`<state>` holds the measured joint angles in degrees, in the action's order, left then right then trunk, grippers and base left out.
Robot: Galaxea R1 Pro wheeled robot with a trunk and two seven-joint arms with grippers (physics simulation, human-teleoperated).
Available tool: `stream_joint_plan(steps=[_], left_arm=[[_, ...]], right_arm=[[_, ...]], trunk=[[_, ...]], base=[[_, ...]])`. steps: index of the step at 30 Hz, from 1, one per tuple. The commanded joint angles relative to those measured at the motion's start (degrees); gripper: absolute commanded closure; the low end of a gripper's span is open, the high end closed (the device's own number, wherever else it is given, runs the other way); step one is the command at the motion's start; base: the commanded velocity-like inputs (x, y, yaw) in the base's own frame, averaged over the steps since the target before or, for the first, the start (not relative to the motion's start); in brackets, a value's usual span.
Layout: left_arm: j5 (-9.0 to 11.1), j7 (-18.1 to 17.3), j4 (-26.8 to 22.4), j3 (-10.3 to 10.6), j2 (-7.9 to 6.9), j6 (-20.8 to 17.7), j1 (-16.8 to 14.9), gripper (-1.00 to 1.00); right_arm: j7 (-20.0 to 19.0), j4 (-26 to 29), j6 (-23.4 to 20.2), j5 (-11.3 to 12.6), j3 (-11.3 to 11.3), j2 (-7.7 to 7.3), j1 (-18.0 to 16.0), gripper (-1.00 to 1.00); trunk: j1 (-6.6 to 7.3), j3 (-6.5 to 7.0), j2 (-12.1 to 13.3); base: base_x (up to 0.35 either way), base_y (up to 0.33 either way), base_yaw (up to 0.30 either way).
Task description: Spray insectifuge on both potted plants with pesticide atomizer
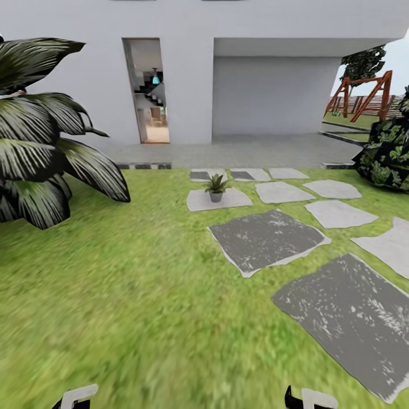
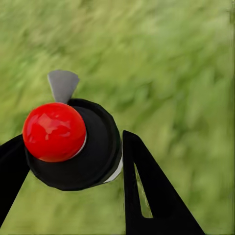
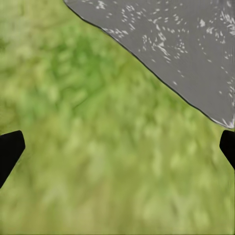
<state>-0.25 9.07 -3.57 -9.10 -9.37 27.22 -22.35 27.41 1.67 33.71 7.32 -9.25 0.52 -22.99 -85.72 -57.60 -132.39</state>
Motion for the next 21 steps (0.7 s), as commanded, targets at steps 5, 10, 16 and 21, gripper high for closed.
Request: stream_joint_plan(steps=[5, 10, 16, 21], left_arm=[[0.0, 0.1, 0.1, -0.1, 0.00, 0.2, 0.0, 1.00], [0.0, 0.1, 0.1, -0.1, 0.04, 0.2, 0.0, 1.00], [0.0, 0.1, 0.1, -0.1, 0.05, 0.2, 0.0, 1.00], [0.0, 0.1, 0.1, -0.1, 0.05, 0.2, 0.0, 1.00]], right_arm=[[0.1, 0.0, 0.2, 0.6, -0.5, 0.01, 0.0, -1.00], [0.1, -0.1, 0.2, 0.6, -0.5, 0.01, 0.0, -1.00], [0.1, -0.1, 0.2, 0.6, -0.5, 0.04, 0.0, -1.00], [0.1, -0.1, 0.2, 0.6, -0.5, 0.06, 0.0, -1.00]], trunk=[[-0.02, -0.05, 0.0], [-0.02, -0.05, 0.0], [-0.02, -0.05, 0.0], [-0.02, -0.05, 0.0]], base=[[0.339, 0.013, 0.000], [0.339, 0.080, 0.000], [0.339, 0.130, 0.000], [0.339, 0.138, 0.000]])
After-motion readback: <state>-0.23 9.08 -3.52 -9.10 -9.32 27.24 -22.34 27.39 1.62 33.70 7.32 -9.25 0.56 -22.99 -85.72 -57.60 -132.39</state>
